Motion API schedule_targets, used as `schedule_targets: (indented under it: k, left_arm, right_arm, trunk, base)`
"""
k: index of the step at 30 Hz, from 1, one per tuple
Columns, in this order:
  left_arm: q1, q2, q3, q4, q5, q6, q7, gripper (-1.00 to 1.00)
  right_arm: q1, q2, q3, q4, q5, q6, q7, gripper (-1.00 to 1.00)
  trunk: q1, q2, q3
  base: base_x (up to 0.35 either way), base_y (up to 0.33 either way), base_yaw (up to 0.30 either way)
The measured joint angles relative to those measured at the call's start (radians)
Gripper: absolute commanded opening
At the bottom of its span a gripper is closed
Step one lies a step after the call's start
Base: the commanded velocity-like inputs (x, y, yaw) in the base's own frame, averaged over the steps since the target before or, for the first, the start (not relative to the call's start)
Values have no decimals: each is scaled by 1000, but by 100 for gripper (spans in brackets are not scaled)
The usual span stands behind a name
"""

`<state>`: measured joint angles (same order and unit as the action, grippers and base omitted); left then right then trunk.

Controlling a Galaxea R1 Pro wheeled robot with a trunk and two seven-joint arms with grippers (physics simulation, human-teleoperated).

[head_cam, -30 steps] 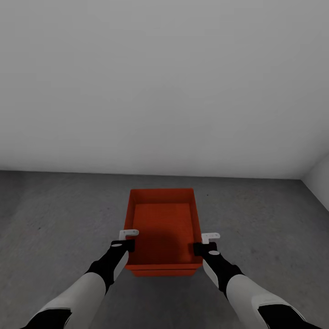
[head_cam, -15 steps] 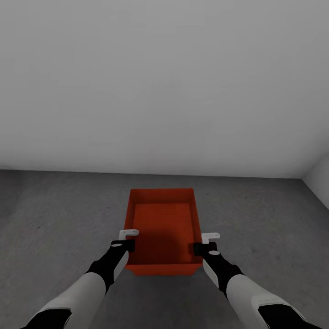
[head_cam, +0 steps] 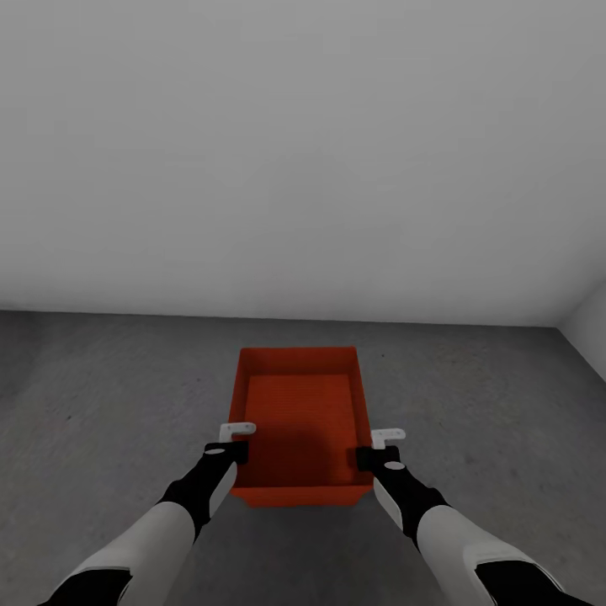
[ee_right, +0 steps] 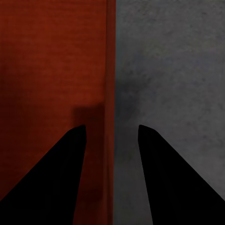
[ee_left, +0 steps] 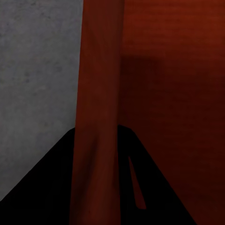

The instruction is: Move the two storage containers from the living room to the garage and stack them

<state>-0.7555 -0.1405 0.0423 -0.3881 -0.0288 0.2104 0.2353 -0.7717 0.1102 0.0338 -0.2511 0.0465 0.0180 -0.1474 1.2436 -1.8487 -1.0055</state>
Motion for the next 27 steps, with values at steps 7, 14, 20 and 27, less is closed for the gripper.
schedule_targets:
  k: [7, 14, 20, 27]
  left_arm:
    - [0, 0, 0, 0, 0, 0, 0, -100]
    - [0, 0, 0, -1, -2, 2, 0, -100]
    - [0, 0, 0, -2, -2, 2, 0, -100]
    - [0, 0, 0, -2, -1, 2, 0, -100]
  right_arm:
    - [0, 0, 0, 0, 0, 0, 0, -100]
    - [1, 0, -1, 0, 0, 0, 0, -100]
    - [0, 0, -1, 0, 0, 0, 0, -100]
    - [0, 0, -1, 0, 0, 0, 0, -100]
  trunk:
    - [0, 0, 0]
    - [0, 0, 0]
    - [0, 0, 0]
    - [0, 0, 0]
  base:
    - [0, 0, 0]
    - [0, 0, 0]
    - [0, 0, 0]
    - [0, 0, 0]
